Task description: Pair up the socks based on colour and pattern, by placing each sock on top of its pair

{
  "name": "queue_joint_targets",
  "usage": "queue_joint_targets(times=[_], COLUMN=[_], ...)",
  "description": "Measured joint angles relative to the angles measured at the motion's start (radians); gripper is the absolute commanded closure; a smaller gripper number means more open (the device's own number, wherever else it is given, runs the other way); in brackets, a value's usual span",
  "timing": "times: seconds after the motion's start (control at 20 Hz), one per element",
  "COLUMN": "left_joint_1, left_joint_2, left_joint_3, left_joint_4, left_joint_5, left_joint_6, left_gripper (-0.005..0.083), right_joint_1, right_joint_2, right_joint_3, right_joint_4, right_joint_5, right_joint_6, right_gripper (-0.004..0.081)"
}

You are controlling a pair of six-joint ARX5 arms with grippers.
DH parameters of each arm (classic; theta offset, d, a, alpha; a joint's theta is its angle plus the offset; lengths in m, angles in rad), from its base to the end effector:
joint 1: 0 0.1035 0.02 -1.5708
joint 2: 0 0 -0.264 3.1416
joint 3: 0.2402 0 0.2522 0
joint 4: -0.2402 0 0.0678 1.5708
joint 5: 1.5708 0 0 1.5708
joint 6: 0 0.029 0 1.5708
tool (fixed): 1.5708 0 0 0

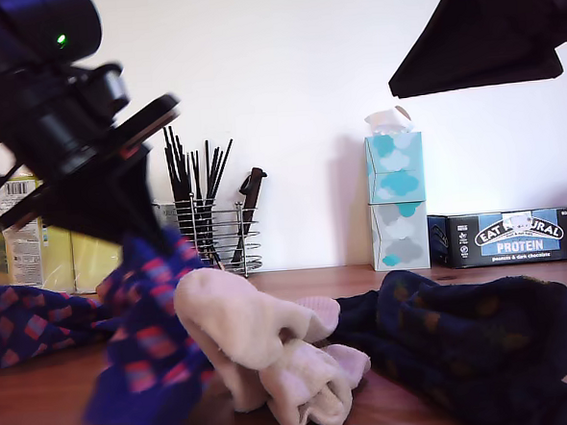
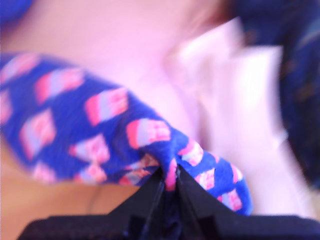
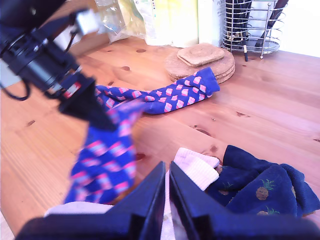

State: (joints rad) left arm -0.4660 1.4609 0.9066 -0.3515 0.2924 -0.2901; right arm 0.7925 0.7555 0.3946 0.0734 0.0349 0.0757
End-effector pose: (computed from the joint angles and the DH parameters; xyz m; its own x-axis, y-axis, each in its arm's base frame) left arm 0.2552 -0.1377 0.2128 0.3983 -0.5230 -0.7535 0.3634 0.8443 -0.3939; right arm 0.1208 0.1211 0.2267 0.6977 0.6580 -0.2834 -0.6712 0.7387 0.0627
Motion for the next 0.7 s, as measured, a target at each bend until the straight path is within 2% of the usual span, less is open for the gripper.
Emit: queue_joint_targets(times=[0.05, 0.25, 0.4, 0.45, 0.55, 0.6, 0.7], left_joint_1=[0.002, 0.012, 0.027, 0.029, 0.032, 0.032, 0.032], left_joint_2=[0.000, 0.001, 0.026, 0.047, 0.084, 0.100, 0.109], left_joint_3=[0.000, 0.000, 0.000, 0.000, 0.000, 0.000, 0.000], left_joint_4=[0.052, 0.231, 0.340, 0.366, 0.388, 0.390, 0.389], left_joint_5=[-0.005, -0.055, -0.058, -0.058, -0.058, -0.058, -0.071], left_joint_6=[0.024, 0.256, 0.309, 0.319, 0.348, 0.368, 0.449], left_gripper=[0.0794, 0.0794, 0.0783, 0.0724, 0.0438, 0.0321, 0.0299], right_joint_1=[0.000, 0.000, 0.000, 0.000, 0.000, 0.000, 0.000], right_joint_2=[0.000, 0.000, 0.000, 0.000, 0.000, 0.000, 0.000], right_joint_3=[0.000, 0.000, 0.000, 0.000, 0.000, 0.000, 0.000], right_joint_4=[0.000, 0.000, 0.000, 0.000, 0.000, 0.000, 0.000], right_joint_5=[0.000, 0.000, 0.000, 0.000, -0.003, -0.005, -0.007], right_joint_6=[0.000, 0.000, 0.002, 0.002, 0.002, 0.002, 0.002], right_gripper=[0.0783, 0.0783, 0.0783, 0.0783, 0.0783, 0.0783, 0.0783])
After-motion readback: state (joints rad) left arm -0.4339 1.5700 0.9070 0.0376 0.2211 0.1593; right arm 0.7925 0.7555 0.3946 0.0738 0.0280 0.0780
